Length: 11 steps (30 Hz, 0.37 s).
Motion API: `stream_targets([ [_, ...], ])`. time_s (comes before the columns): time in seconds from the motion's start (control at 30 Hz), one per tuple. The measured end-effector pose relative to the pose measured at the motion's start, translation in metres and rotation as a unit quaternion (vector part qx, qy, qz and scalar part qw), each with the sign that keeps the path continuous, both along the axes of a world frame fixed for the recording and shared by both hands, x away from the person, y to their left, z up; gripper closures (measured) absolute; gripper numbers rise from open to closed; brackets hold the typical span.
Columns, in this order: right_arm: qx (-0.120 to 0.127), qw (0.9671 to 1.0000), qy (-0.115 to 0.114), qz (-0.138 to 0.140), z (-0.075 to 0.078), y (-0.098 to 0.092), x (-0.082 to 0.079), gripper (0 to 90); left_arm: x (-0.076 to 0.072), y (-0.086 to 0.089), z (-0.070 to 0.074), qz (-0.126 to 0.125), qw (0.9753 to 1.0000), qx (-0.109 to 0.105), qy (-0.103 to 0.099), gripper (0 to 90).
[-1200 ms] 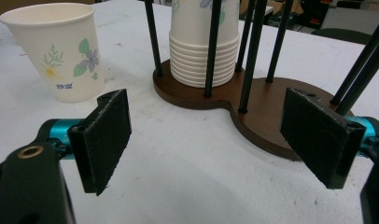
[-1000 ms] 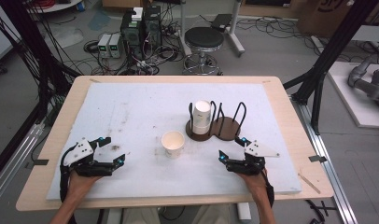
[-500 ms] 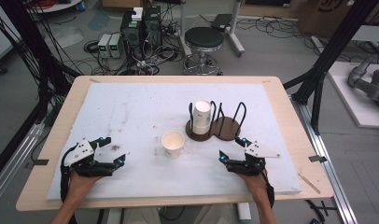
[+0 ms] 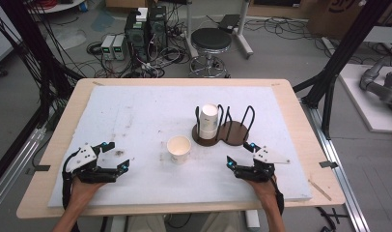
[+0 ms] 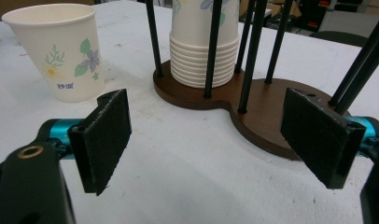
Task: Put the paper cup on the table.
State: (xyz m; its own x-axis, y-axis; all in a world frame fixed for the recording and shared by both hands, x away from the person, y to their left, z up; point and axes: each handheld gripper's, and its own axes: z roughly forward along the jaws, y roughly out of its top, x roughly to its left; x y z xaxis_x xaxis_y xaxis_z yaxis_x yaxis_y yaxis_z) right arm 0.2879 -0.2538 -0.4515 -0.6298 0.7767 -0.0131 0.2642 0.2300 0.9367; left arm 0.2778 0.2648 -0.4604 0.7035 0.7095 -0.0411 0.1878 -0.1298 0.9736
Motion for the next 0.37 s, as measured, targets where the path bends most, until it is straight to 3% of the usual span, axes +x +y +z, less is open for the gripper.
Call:
stream_targets([
  [0.37, -0.002, 1.0, -0.008, -0.002, -0.0002, 0.0002, -0.0016, 17.1, 0.0007, 0.0007, -0.0001, -0.001, 1.0, -0.003, 0.003, 10.2],
])
